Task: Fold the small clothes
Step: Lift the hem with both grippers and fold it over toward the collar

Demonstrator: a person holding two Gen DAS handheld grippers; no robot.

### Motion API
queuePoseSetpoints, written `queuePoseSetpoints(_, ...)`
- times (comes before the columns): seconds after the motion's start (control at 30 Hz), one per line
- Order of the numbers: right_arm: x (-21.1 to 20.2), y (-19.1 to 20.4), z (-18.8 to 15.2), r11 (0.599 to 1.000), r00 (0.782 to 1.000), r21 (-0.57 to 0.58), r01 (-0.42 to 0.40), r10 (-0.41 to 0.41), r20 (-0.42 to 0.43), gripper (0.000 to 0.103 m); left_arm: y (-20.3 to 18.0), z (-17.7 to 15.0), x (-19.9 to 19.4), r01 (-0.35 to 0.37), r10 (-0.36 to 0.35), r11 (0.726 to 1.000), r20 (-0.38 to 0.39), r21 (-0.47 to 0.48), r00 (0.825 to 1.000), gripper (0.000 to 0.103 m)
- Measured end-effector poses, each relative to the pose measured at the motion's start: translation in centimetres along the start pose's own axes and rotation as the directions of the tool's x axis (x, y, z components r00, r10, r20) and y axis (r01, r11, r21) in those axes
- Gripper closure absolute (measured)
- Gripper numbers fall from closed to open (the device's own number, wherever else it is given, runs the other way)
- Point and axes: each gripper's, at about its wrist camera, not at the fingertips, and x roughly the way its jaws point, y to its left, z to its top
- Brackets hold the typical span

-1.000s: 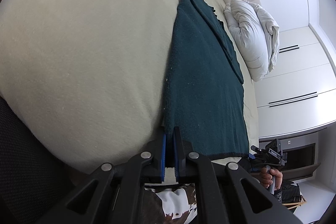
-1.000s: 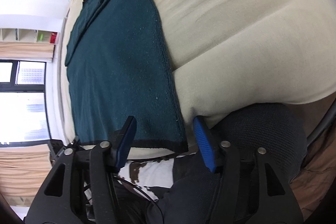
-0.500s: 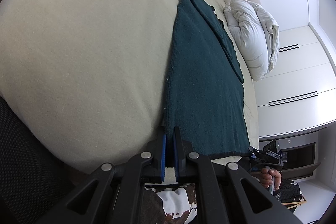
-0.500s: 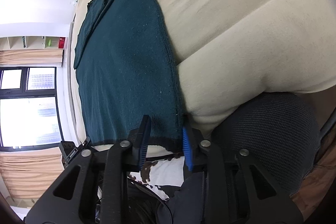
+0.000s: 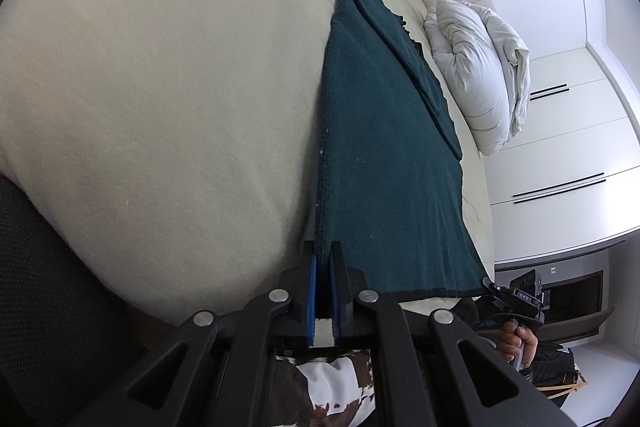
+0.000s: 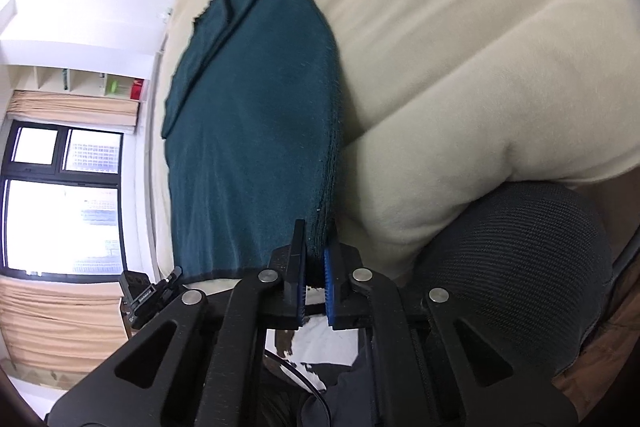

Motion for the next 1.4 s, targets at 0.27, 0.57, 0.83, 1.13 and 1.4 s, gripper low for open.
queuePoseSetpoints(0.27, -1.6, 2.8, 0.7, 0.997, 0.994, -0.03, -0.066, 0.068, 0.085, 0.097, -1.0, 0.7, -1.9, 0.094, -0.093, 0.995, 0.038, -0.026, 0.995, 0.097)
queuePoseSetpoints(0.57, -1.9, 8.0, 3.1, 0.985, 0.979, -0.087, -0.151, 0.161, 0.126, 0.097, -4.2, 3.8, -3.4, 0.204, -0.202, 0.979, 0.091, -0.012, 0.975, 0.097)
queuePoseSetpoints(0.83, -1.9, 10.0, 6.8, 0.962, 0.943, -0.072, -0.265, 0.274, 0.191, 0.097, -5.9, 9.0, -3.9, 0.296, -0.285, 0.954, 0.159, -0.046, 0.945, 0.097)
queuePoseSetpoints(1.13, -0.7, 12.3, 15.0, 0.96, 0.91, -0.079, -0.27, 0.281, 0.305, 0.097, -7.6, 17.8, -1.2, 0.338, -0.313, 0.937, 0.223, -0.089, 0.923, 0.097)
queuePoseSetpoints(1.4, 2.3, 14.0, 24.2, 0.977, 0.902, -0.063, -0.205, 0.213, 0.375, 0.097, -8.4, 26.5, 3.1, 0.317, -0.279, 0.94, 0.252, -0.125, 0.927, 0.097)
